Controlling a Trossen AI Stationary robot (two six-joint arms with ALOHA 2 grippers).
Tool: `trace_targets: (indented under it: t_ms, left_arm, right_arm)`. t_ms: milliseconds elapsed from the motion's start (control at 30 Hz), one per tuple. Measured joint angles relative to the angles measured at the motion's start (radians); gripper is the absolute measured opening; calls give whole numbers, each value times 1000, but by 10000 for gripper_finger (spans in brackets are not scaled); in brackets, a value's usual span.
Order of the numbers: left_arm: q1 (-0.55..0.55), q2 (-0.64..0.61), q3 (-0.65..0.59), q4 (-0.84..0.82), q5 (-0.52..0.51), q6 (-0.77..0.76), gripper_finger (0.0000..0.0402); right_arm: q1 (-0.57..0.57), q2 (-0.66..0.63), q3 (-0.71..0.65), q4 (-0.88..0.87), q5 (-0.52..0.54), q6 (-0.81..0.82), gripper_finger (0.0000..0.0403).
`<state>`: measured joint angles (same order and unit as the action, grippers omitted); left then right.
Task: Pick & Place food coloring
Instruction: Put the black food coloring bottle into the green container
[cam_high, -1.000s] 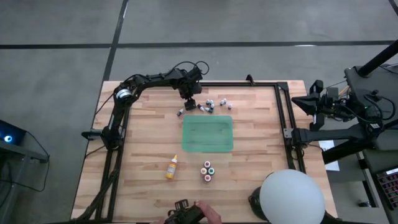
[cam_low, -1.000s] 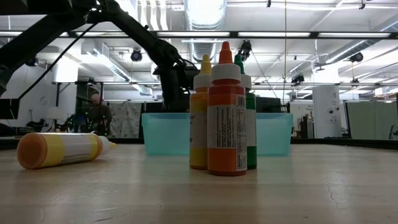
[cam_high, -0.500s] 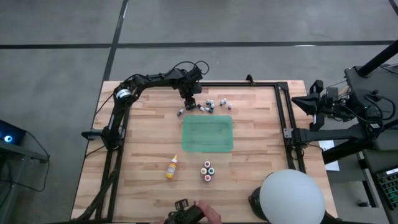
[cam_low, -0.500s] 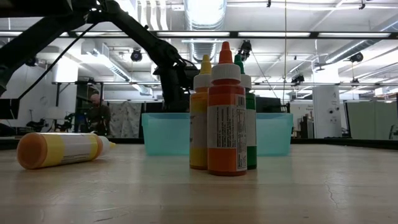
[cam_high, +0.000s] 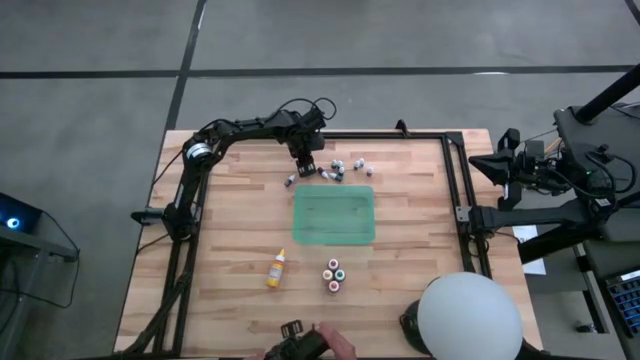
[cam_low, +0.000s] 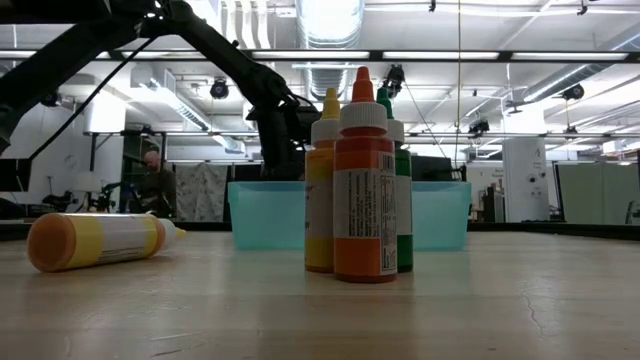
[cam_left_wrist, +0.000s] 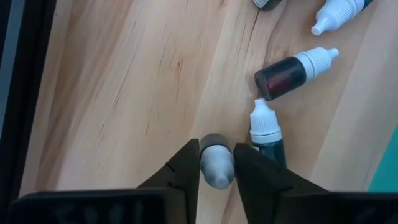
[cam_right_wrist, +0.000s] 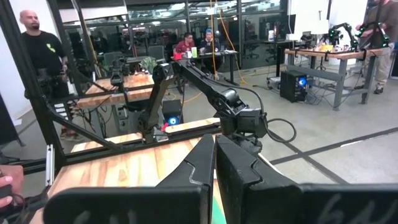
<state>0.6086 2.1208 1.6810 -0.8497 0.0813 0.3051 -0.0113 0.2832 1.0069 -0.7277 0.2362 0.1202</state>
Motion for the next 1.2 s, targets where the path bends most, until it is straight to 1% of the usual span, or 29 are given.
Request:
trace_targets:
  t_ms: [200, 433, 900, 1067, 1200]
  left_arm:
    - [0, 0, 3, -16, 0, 0, 47]
    - [0, 0, 33, -54, 0, 4, 44]
    - [-5, 0, 264, -304, -17, 6, 42]
    - [-31, 0, 327, -355, -18, -4, 42]
    - [-68, 0, 362, -390, -5, -46, 42]
  right_arm:
    - [0, 0, 0, 0, 0, 0, 9]
    - [0, 0, 0, 0, 0, 2, 9]
    - [0, 0, 0, 0, 0, 2, 9]
    - [0, 0, 0, 0, 0, 2, 9]
    - [0, 0, 0, 0, 0, 2, 9]
